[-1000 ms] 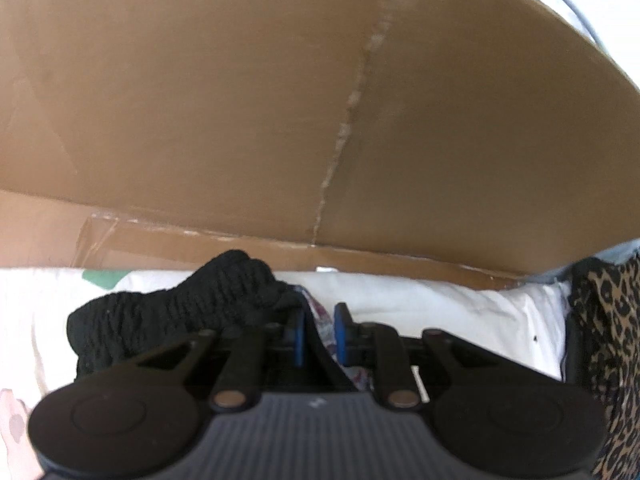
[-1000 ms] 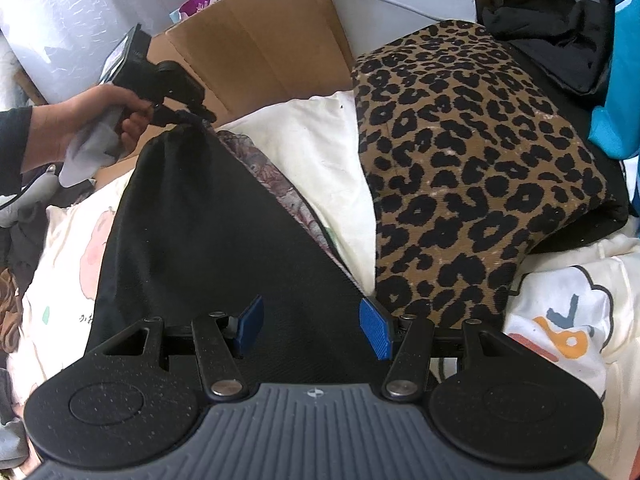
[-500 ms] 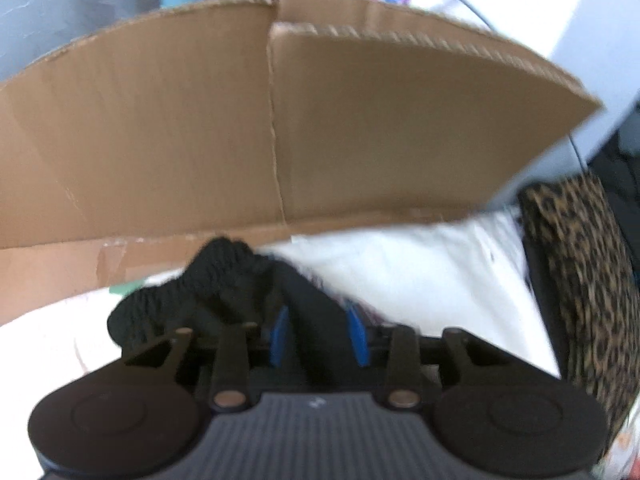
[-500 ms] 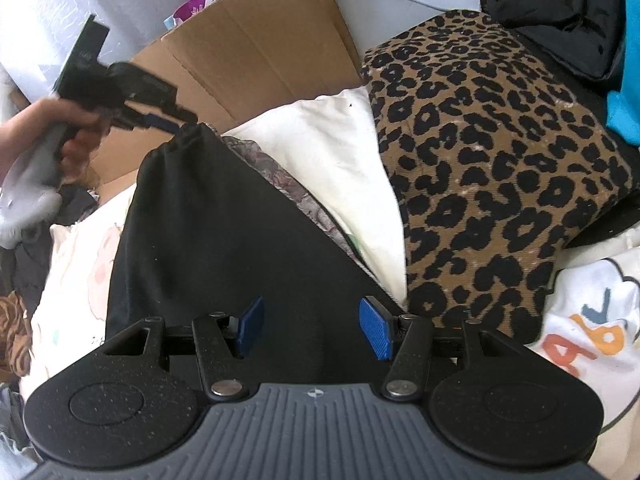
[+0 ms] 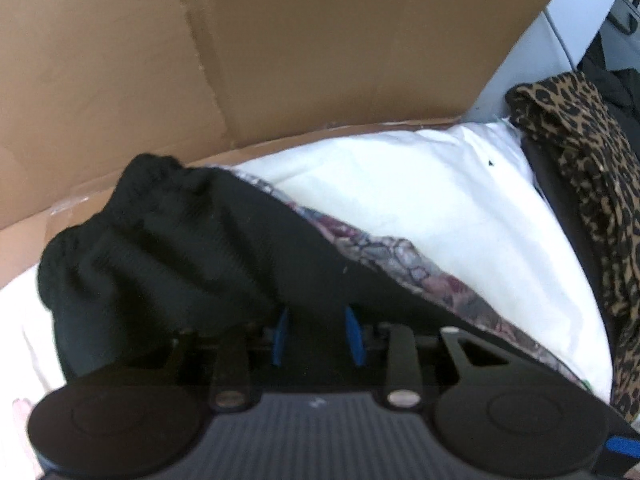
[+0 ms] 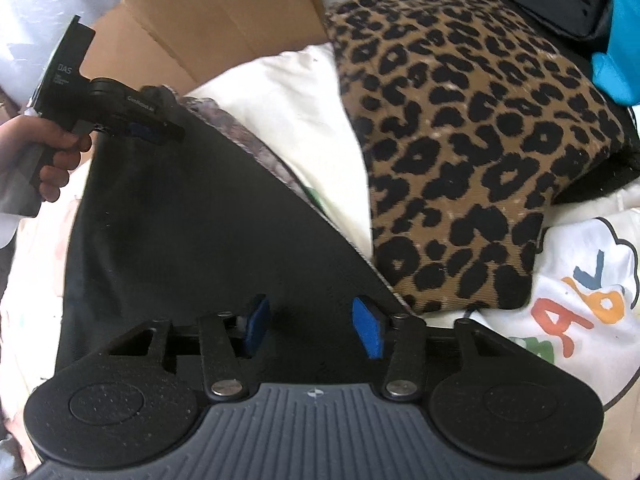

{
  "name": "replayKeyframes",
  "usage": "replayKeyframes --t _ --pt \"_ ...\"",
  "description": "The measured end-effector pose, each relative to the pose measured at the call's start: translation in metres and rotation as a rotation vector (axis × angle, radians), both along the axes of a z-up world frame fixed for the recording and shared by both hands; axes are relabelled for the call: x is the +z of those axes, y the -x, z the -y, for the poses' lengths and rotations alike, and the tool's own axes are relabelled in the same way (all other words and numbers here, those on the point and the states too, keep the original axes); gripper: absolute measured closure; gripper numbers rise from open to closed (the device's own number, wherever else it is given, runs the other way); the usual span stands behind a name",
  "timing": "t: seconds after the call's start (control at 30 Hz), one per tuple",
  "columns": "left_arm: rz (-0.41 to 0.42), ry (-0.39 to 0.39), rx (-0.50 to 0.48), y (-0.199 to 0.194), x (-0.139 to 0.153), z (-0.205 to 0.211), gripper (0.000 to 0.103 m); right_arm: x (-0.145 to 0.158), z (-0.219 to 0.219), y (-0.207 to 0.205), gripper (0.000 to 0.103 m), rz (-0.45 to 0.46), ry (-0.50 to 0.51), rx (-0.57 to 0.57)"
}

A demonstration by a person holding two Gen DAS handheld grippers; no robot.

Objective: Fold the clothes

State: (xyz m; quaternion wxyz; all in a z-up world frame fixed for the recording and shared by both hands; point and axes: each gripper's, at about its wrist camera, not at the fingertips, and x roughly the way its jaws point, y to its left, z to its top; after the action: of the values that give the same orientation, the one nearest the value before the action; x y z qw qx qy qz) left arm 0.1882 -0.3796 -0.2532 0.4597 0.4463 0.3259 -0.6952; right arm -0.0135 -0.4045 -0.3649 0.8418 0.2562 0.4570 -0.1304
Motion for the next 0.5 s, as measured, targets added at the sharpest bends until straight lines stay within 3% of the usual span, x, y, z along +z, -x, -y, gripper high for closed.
replayKeyframes --t 0.23,0.5 --pt "-0.01 0.037 -0.006 0.011 -0.006 0.011 0.074 -0.005 0.006 -0.009 0.071 -0.029 0.042 -0.026" --pt "0.009 0.079 -0.007 0.023 -0.005 0.014 0.075 -0.007 0.003 -0.008 0.071 -0.04 0.048 -0.023"
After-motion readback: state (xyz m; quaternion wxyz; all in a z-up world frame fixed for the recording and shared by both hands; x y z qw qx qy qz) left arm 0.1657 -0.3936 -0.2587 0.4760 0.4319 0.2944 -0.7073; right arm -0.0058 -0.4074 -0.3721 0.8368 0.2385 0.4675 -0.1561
